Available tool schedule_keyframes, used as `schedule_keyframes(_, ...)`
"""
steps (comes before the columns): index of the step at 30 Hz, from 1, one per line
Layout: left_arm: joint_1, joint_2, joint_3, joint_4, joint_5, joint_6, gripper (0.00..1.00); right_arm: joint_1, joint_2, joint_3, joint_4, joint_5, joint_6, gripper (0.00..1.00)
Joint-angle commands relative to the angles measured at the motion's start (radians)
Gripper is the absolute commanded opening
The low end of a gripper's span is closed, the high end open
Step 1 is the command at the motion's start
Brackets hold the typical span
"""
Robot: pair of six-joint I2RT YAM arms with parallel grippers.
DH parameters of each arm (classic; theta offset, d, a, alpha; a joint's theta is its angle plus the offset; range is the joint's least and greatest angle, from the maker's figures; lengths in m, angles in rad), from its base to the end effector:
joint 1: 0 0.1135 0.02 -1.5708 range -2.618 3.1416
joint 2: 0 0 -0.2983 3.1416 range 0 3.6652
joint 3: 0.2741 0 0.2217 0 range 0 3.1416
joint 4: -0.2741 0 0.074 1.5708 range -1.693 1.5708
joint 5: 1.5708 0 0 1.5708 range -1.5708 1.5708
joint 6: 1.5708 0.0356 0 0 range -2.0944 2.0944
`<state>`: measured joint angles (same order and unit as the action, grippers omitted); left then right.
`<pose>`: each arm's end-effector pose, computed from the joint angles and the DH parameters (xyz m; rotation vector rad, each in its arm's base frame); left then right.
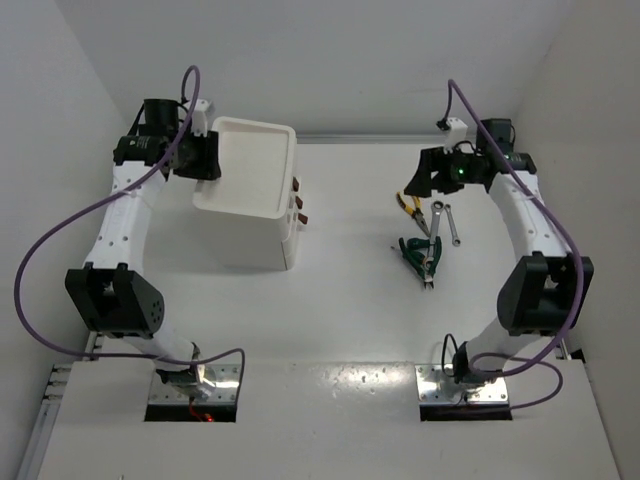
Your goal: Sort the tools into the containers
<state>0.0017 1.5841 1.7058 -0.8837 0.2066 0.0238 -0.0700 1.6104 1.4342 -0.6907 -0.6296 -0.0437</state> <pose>0.3073 -0.0068 0.4221 0.1287 2.3201 -0.2280 0.3196 -0.0014 0.3549 -0.2468 2.3224 0.7055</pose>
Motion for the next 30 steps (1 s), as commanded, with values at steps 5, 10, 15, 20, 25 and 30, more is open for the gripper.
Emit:
schedule_keyframes(5,-0.008,0.004,-0.017,0.051,-0.033,-0.002,0.36,0.131,0.105,0.066,0.247,-0.172,0.134,0.78)
schedule_keyframes(10,-0.008,0.022,-0.028,0.051,-0.042,-0.002,0.18,0.209,0.158,0.009,0.584,-0.202,0.220,0.72)
schedule_keyframes(15,-0.017,0.042,-0.028,0.051,-0.033,-0.002,0.00,0.260,0.270,0.029,0.744,-0.274,0.384,0.66)
schedule_keyframes(20,-0.017,0.051,-0.009,0.051,-0.033,-0.002,0.00,0.363,0.298,0.036,0.813,-0.337,0.278,0.65)
schedule_keyframes(25,-0.035,0.060,-0.009,0.042,-0.033,-0.002,0.00,0.435,0.270,-0.034,0.884,-0.286,0.114,0.67)
schedule_keyframes(30,-0.045,0.071,-0.009,0.042,-0.033,-0.002,0.00,0.469,0.290,-0.024,0.880,-0.309,-0.025,0.64)
